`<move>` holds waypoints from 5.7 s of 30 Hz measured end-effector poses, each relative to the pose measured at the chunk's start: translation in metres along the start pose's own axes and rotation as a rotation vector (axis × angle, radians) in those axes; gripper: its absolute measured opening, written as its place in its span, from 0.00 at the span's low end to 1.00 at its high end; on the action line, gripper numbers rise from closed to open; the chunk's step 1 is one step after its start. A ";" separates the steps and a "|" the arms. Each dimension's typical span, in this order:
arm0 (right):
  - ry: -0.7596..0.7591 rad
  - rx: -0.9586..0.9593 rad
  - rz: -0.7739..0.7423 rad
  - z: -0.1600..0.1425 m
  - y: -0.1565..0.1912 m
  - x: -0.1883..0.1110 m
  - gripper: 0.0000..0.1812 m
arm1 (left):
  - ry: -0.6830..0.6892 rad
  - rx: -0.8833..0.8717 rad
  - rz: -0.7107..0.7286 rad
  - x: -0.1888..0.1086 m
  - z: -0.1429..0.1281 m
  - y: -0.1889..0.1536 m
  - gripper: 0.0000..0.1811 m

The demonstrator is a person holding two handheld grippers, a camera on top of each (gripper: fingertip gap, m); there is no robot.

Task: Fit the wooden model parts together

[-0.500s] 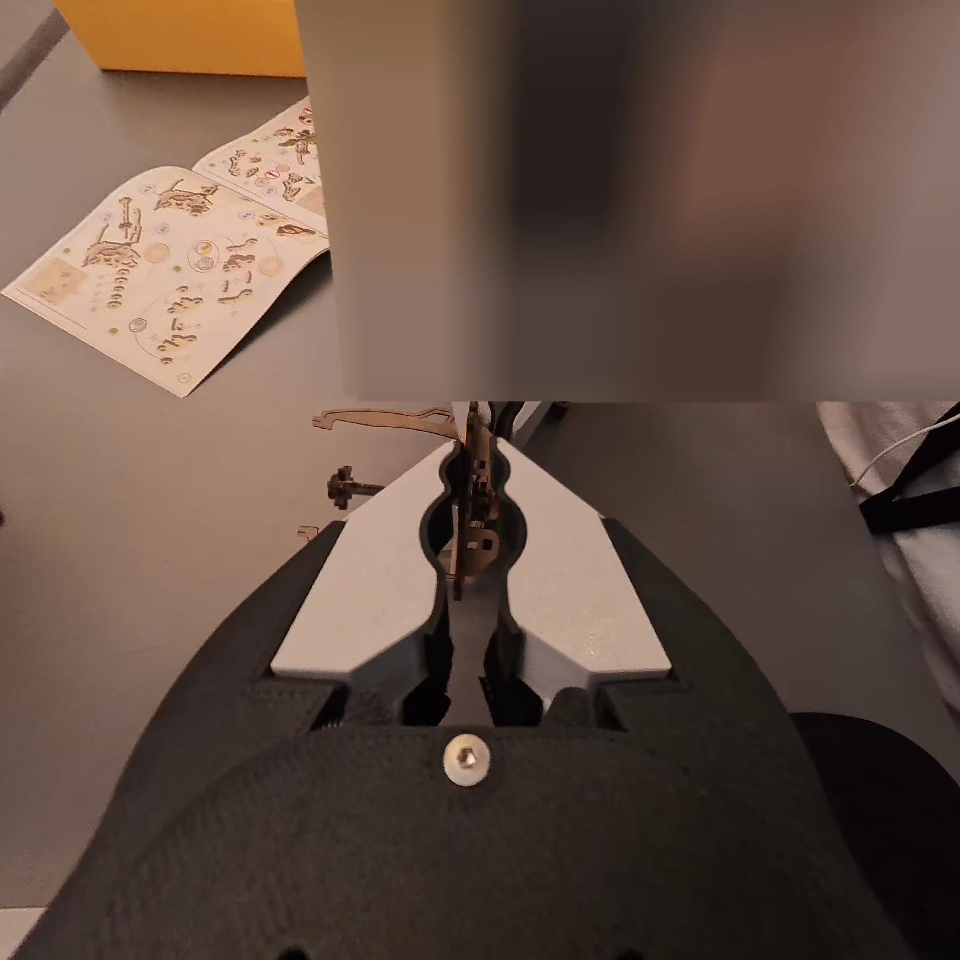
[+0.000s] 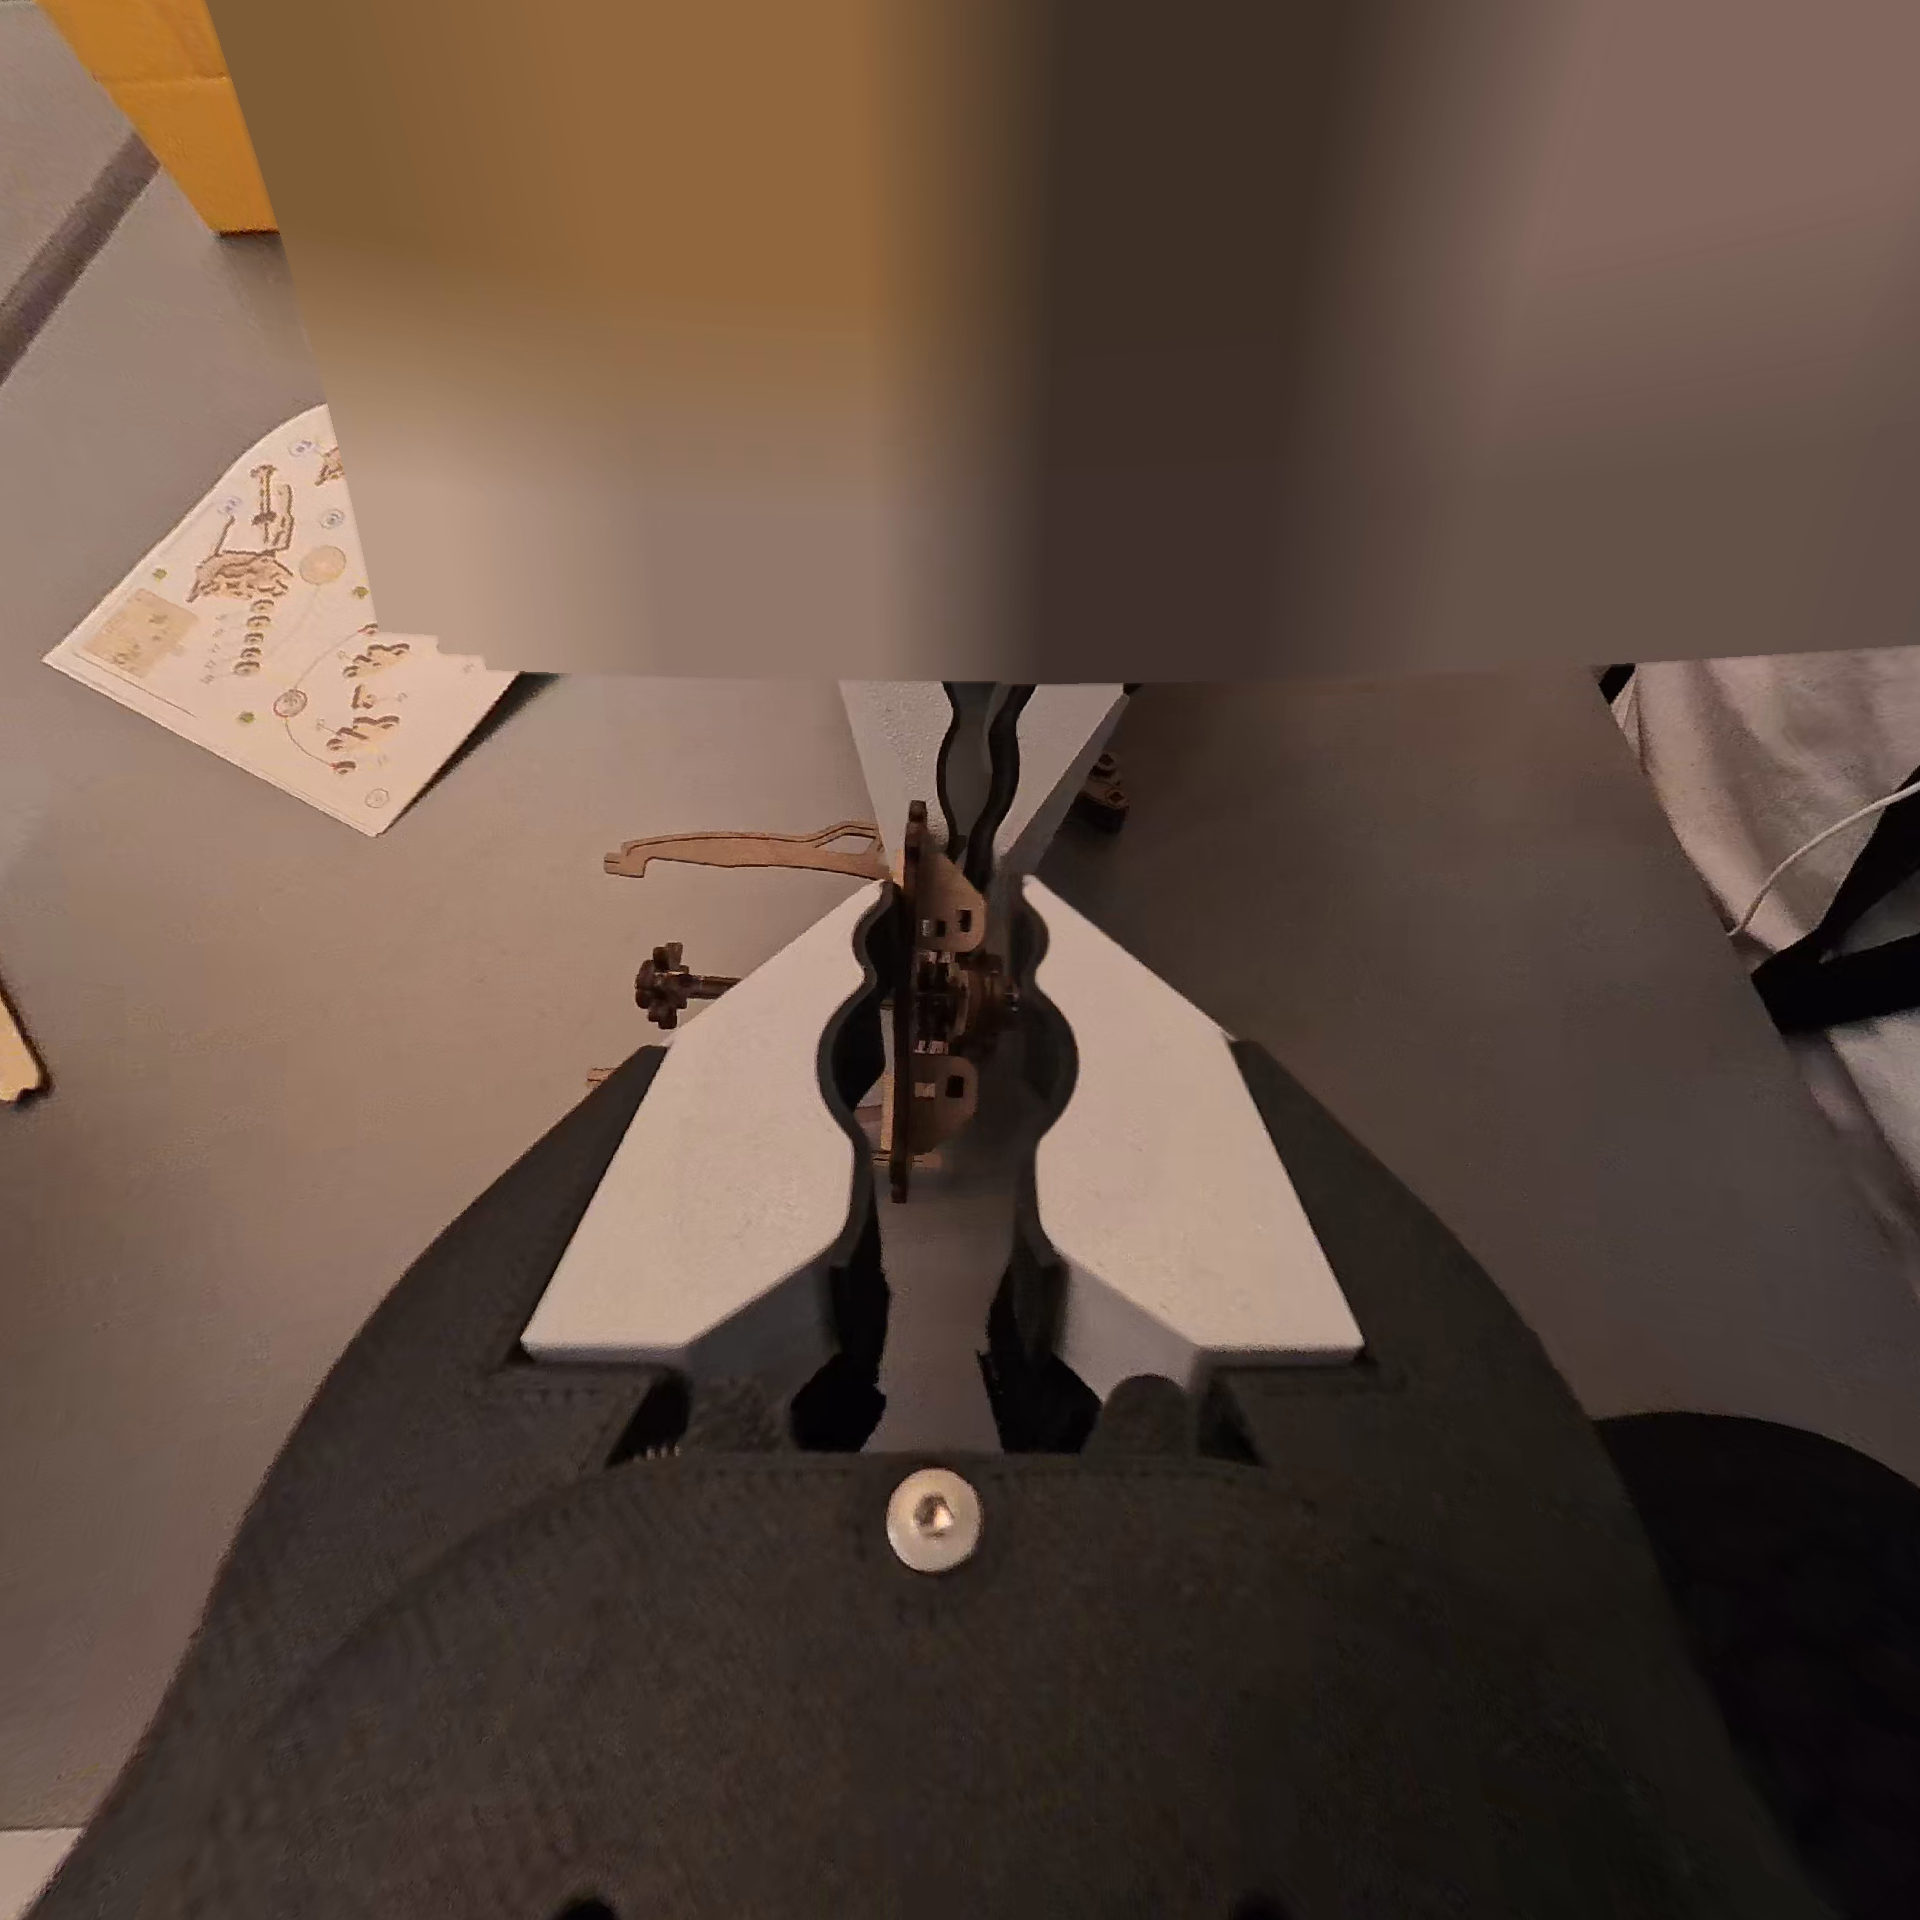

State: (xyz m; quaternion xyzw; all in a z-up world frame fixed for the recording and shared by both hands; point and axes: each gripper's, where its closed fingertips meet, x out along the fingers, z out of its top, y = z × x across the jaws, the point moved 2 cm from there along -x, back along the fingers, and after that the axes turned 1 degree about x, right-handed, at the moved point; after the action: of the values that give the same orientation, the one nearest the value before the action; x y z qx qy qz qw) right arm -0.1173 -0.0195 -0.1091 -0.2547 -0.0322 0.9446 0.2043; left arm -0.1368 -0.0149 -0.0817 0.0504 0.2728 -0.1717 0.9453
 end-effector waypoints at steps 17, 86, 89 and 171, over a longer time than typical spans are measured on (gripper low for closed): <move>-0.002 -0.004 -0.005 0.000 0.000 0.000 0.01 | -0.006 0.083 0.070 0.001 0.000 -0.001 0.05; -0.002 -0.028 -0.027 -0.001 -0.001 -0.002 0.01 | -0.062 0.026 0.084 0.004 -0.002 0.003 0.09; 0.001 -0.020 -0.029 -0.001 -0.001 -0.002 0.01 | -0.069 0.021 0.080 0.004 -0.003 0.003 0.09; 0.046 0.300 0.167 -0.018 -0.014 -0.050 0.07 | 0.034 -0.369 0.352 -0.018 -0.028 0.046 0.13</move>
State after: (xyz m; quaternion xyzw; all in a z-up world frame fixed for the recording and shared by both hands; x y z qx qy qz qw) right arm -0.0639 -0.0276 -0.0992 -0.2446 0.1353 0.9465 0.1614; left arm -0.1483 0.0386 -0.0956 -0.0731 0.3026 0.0492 0.9490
